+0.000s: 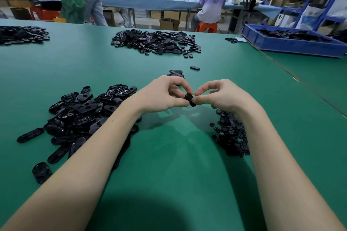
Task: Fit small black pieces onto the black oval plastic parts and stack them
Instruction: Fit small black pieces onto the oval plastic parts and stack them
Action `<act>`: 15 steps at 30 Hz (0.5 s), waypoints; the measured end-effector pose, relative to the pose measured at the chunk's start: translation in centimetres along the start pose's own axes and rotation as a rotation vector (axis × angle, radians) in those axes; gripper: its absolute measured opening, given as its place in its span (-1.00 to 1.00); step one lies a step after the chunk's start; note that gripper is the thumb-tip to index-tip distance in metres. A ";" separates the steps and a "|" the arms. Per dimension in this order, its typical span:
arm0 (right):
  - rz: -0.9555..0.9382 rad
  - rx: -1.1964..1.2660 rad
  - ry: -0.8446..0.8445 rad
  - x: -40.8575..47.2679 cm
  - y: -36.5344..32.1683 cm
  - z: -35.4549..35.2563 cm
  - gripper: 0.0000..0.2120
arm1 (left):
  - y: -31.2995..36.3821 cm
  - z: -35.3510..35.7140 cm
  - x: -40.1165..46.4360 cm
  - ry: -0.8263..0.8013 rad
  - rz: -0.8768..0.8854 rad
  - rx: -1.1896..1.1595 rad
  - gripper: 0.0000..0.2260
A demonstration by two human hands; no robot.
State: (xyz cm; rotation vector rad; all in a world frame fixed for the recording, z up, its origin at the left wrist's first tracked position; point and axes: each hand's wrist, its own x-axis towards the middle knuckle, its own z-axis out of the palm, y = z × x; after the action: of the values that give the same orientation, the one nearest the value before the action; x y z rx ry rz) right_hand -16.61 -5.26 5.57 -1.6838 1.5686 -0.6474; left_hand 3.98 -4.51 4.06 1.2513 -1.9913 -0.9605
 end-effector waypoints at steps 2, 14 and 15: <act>0.006 0.021 -0.008 -0.1 0.2 -0.2 -0.73 | -0.3 0.0 0.1 0.000 -0.002 -0.051 -0.83; -0.036 0.154 -0.049 -0.3 0.5 0.2 -0.73 | -0.7 0.7 0.6 0.048 -0.097 -0.471 -0.92; -0.044 0.165 -0.049 -0.3 0.5 0.3 -0.74 | -0.7 0.8 0.6 0.059 -0.103 -0.481 -0.93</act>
State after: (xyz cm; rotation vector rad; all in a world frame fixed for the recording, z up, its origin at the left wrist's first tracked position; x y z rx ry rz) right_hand -16.70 -4.88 5.03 -1.6032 1.4072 -0.7321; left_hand 3.41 -5.07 3.10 1.0974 -1.5344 -1.3381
